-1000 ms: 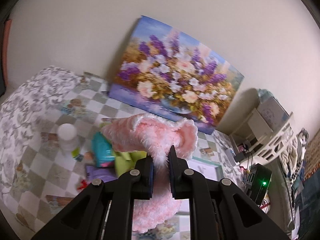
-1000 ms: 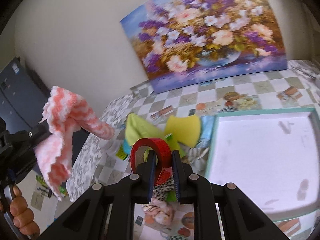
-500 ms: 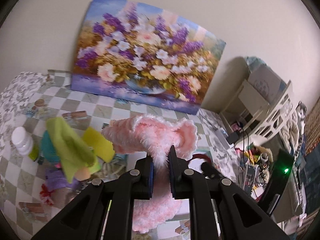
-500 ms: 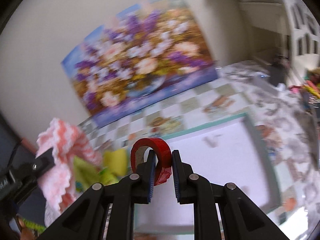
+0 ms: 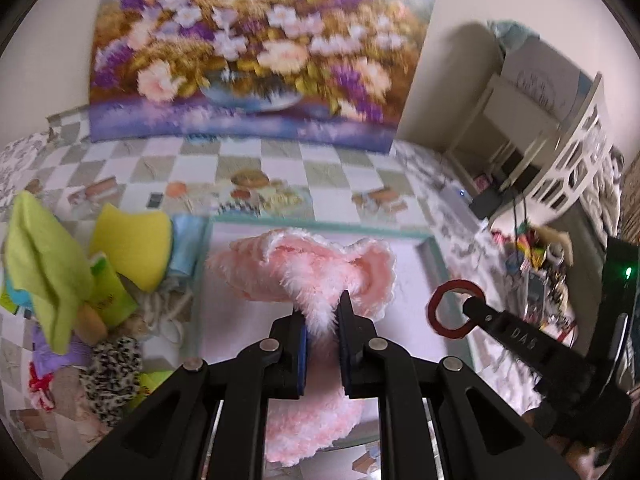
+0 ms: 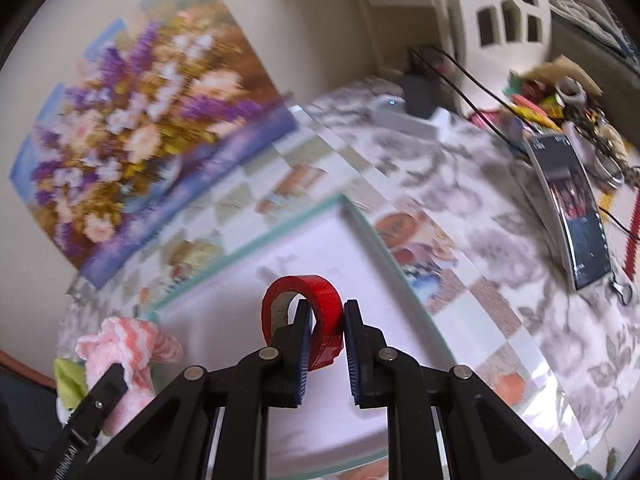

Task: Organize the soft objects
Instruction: 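Lift and carry the towel with the left tool while the right tool carries the tape to the white tray, then open the left tool to drop the towel in the tray while the right tool sets the tape inside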

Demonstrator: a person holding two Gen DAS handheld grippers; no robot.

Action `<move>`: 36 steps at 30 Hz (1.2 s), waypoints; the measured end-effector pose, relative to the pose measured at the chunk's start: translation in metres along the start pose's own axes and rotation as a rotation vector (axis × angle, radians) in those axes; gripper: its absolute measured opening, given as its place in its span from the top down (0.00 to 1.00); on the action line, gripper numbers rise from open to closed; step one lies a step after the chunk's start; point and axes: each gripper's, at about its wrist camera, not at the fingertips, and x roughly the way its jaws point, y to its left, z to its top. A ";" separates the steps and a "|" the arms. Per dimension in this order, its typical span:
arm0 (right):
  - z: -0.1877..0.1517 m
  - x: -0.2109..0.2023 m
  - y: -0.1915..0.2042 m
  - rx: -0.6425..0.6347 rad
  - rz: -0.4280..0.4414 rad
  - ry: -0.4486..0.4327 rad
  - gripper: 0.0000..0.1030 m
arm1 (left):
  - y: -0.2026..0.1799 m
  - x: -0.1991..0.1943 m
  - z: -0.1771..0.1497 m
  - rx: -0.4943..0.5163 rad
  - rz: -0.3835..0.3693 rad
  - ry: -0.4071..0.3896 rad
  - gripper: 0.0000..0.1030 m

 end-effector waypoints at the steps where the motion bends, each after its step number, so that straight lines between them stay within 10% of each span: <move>1: -0.001 0.004 -0.003 0.004 -0.014 0.012 0.83 | -0.001 0.006 -0.002 0.007 0.000 0.013 0.88; 24: -0.017 0.052 -0.029 0.045 -0.125 0.154 0.83 | 0.026 0.086 -0.027 -0.013 0.044 0.189 0.87; 31: -0.018 0.056 -0.027 0.028 -0.140 0.169 0.83 | 0.022 0.081 -0.023 0.009 0.086 0.182 0.55; 36: -0.017 0.051 -0.021 0.000 -0.144 0.149 0.82 | 0.018 0.069 -0.014 0.008 0.069 0.173 0.52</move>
